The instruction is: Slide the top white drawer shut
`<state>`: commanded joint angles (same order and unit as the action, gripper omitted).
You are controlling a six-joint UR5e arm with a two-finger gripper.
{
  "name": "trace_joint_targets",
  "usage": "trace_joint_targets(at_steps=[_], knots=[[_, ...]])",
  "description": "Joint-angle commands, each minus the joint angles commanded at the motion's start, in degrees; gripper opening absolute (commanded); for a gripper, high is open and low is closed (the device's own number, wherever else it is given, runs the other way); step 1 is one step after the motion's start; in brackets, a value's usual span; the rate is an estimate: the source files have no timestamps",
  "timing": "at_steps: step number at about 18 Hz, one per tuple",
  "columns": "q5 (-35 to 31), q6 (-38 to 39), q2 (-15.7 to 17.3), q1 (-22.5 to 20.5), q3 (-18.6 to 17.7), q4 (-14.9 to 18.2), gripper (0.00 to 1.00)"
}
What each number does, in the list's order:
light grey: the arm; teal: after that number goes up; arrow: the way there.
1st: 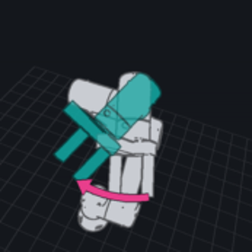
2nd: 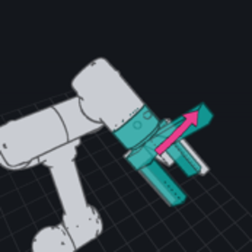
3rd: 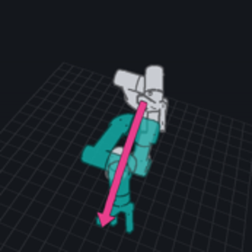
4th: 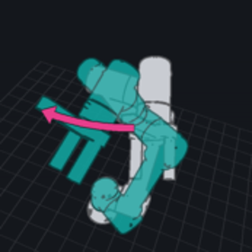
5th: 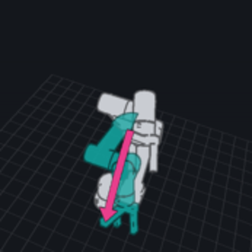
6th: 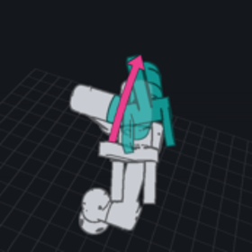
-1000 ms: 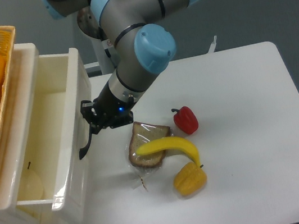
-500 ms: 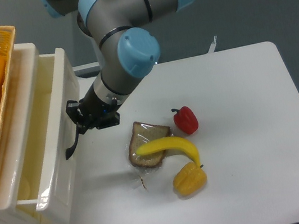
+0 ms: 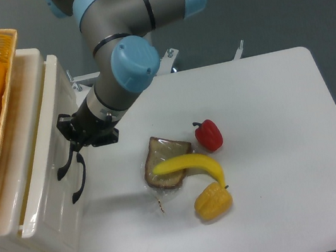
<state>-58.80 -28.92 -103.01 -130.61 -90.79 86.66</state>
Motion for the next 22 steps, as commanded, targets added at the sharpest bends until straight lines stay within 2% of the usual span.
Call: trace_joint_targets(at_steps=[7,9,11,12,14,15,17,20,22], knots=[[-0.17,0.0,-0.18,-0.43,0.0,-0.17,0.0],[-0.44,-0.17,-0.26,-1.22,0.09,-0.26,0.0],[-0.53,-0.44,-0.09,-3.85,0.18,-0.35,0.02],[-0.61,-0.53,0.0,-5.17,0.44,-0.44,0.06],[-0.7,-0.61,0.0,-7.72,1.23,-0.53,0.23],[-0.96,-0.7,0.0,-9.12,1.41,-0.61,0.27],[-4.2,-1.66,-0.09,-10.97,2.11,-0.79,0.38],[-8.16,-4.91,-0.26,-14.4,2.64,-0.79,0.43],[-9.14,-6.15,-0.35,-17.12,2.64,-1.92,0.46]])
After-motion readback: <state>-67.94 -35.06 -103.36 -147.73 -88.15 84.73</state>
